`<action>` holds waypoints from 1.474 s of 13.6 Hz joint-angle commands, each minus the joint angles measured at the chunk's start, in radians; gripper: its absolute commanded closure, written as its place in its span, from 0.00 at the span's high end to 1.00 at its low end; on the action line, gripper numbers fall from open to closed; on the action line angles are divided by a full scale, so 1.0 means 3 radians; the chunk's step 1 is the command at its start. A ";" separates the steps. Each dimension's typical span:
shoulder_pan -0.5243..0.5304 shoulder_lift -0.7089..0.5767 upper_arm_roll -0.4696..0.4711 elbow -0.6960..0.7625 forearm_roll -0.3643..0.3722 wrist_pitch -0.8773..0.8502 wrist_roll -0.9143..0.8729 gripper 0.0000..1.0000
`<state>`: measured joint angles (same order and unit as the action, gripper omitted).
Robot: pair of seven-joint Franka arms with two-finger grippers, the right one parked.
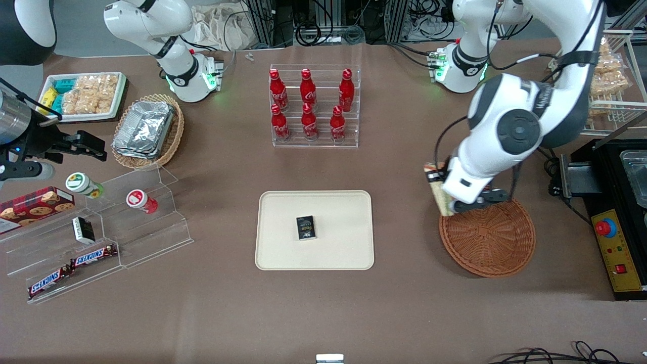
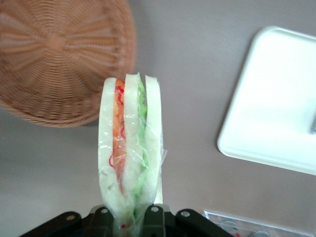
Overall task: Place sandwich from basket to tray
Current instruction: 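Lift the sandwich out of the basket and carry it toward the white tray, then lower the sandwich onto the tray beside the black packet and release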
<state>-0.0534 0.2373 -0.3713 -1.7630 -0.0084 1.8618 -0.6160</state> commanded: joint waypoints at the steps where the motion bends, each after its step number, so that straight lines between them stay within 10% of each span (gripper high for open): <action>1: -0.0128 0.0318 -0.0107 0.0303 0.0033 0.0006 -0.0048 0.00; 7: -0.0711 0.0931 -0.0102 0.0527 0.0396 0.0599 -0.0022 0.00; 12: -0.0916 0.1397 -0.0102 0.0595 0.1295 0.1212 -0.0625 0.00; 17: -0.0916 0.1643 -0.0082 0.0605 0.1352 0.1591 -0.0682 0.00; 18: -0.0916 0.1684 -0.0082 0.0605 0.1347 0.1632 -0.0687 0.21; 19: -0.0901 0.1689 -0.0082 0.0600 0.1347 0.1638 -0.0692 0.80; 20: -0.0906 0.1684 -0.0077 0.0584 0.1357 0.1628 -0.0693 1.00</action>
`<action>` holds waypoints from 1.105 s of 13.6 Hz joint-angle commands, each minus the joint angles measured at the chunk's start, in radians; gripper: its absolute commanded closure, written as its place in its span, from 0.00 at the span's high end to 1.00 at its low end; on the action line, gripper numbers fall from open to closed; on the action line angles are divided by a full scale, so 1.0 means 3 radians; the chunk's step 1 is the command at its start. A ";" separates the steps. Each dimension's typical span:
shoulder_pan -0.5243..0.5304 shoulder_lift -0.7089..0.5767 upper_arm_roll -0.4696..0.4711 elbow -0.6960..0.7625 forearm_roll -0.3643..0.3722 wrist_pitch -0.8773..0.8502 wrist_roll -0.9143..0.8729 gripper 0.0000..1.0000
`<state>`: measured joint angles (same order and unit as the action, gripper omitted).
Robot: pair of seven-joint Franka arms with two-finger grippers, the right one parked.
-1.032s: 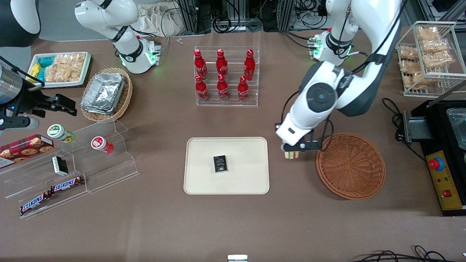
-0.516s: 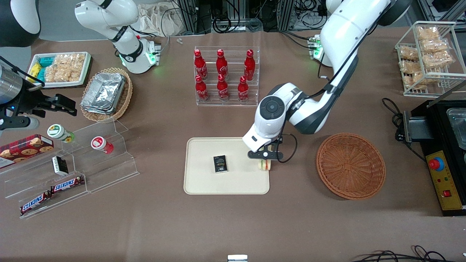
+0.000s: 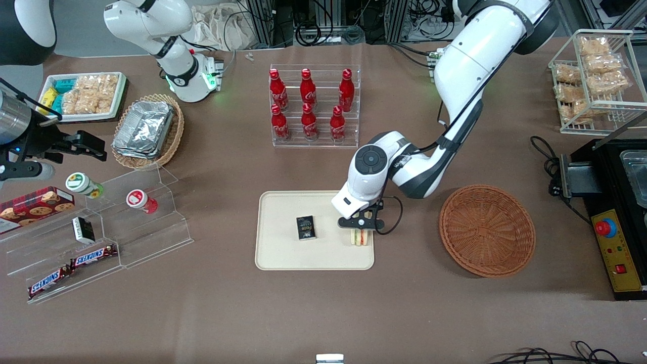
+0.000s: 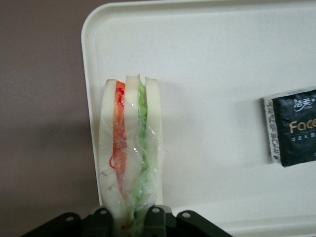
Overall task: Place sandwich from basket to tray
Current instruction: 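Lower the sandwich onto the tray beside the black packet and release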
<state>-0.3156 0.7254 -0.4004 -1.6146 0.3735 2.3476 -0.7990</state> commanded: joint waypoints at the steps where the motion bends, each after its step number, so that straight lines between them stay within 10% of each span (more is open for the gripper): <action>1: -0.0032 0.0057 0.0031 0.0090 0.0079 0.0008 -0.0128 1.00; 8: 0.0014 -0.0260 0.0036 0.0364 0.0141 -0.0910 -0.0073 1.00; 15: 0.0586 -0.0612 0.0021 0.0944 -0.0621 -0.1924 0.0888 1.00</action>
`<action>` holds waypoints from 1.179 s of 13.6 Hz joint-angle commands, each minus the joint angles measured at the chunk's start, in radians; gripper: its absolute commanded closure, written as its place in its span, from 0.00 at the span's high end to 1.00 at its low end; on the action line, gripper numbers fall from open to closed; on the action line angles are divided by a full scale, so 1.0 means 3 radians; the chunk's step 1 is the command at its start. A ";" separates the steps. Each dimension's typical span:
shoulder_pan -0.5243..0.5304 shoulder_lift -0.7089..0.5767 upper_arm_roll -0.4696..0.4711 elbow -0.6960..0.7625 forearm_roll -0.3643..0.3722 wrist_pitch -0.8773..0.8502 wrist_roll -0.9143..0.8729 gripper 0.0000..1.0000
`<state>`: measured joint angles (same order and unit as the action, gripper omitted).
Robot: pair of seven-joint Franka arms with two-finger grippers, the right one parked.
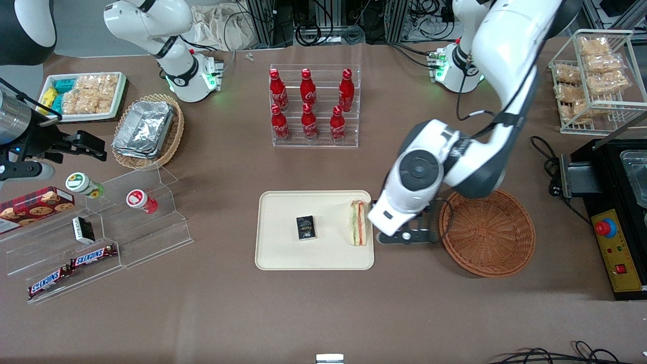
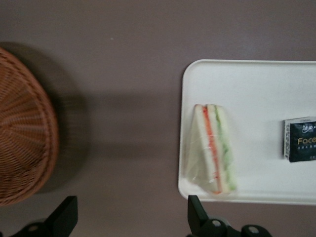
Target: Place sandwich from basket to tray
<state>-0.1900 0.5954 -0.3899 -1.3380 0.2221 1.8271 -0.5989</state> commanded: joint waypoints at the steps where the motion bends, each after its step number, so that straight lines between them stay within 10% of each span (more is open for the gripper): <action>1: 0.0274 -0.0291 -0.0014 0.0022 -0.0117 -0.0311 0.0339 1.00; 16: 0.0516 -0.1953 0.0844 -0.0694 -0.0817 -0.1197 0.1414 1.00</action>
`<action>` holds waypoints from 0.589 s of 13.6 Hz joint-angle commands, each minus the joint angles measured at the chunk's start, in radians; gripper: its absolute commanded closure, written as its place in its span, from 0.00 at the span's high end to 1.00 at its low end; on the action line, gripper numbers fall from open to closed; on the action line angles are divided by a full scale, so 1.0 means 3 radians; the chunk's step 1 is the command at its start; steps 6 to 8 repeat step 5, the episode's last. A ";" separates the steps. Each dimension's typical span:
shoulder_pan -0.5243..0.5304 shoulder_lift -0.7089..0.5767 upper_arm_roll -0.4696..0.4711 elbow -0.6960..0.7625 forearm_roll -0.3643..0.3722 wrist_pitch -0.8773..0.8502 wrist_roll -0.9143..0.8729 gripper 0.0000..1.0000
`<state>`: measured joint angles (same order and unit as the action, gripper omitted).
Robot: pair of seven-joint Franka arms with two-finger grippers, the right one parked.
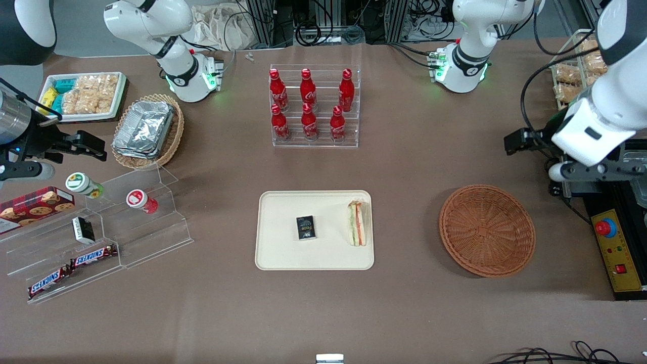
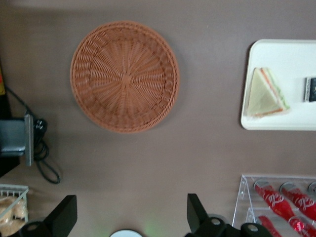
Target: Place sandwich from basket to tray
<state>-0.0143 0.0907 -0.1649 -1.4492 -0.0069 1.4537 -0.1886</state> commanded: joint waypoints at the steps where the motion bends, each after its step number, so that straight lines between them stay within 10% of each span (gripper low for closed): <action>1: -0.0075 -0.0257 0.0105 -0.0313 -0.0059 0.0053 0.0046 1.00; 8: -0.0090 -0.0170 0.0110 -0.0242 -0.0095 0.0007 0.0005 1.00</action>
